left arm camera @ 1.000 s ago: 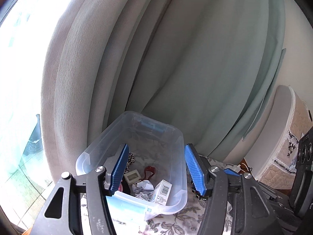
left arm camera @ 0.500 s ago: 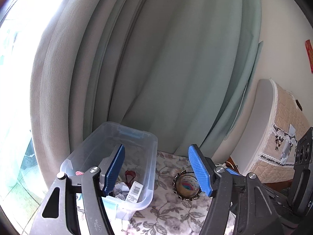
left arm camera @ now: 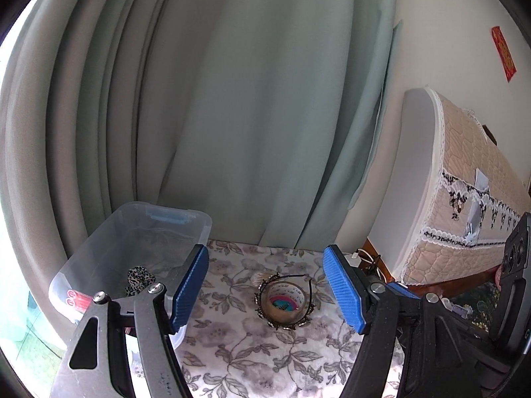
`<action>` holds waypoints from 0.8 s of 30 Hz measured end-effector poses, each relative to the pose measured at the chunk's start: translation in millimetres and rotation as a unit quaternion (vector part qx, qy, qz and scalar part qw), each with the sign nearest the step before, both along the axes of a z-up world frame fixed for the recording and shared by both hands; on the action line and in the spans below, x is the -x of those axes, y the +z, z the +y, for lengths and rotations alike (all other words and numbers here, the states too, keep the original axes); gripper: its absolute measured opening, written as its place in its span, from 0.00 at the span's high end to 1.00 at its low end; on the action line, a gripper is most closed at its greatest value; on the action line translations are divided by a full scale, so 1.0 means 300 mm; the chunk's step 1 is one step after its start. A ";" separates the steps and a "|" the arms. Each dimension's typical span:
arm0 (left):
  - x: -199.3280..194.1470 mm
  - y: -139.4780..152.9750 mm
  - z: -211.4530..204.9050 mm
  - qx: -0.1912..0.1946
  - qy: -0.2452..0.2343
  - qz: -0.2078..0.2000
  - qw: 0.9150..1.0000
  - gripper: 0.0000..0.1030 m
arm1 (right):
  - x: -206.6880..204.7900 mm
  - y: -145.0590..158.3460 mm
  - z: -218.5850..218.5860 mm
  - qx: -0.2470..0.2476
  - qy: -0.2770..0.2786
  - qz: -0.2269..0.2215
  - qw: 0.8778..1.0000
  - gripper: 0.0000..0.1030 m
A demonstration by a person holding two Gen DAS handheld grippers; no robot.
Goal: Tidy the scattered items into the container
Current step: 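Move both open tools back toward the tape roll with the headband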
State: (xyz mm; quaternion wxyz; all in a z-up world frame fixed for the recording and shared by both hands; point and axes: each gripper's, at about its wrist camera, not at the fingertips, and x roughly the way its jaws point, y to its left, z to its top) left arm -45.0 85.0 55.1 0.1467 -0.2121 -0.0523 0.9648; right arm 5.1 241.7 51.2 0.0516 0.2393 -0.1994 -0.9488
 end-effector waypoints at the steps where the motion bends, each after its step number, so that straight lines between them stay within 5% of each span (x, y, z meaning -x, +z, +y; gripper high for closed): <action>1: 0.008 -0.014 0.022 0.005 -0.004 -0.006 1.000 0.30 | 0.004 -0.013 0.024 0.005 -0.007 -0.005 1.000 0.48; 8: 0.065 -0.092 0.113 0.040 -0.020 -0.041 0.998 0.30 | 0.064 -0.132 0.134 0.035 -0.029 -0.046 0.998 0.48; 24: 0.283 -0.399 0.157 0.056 -0.010 -0.160 0.985 0.30 | 0.239 -0.430 0.198 0.057 -0.034 -0.161 0.985 0.48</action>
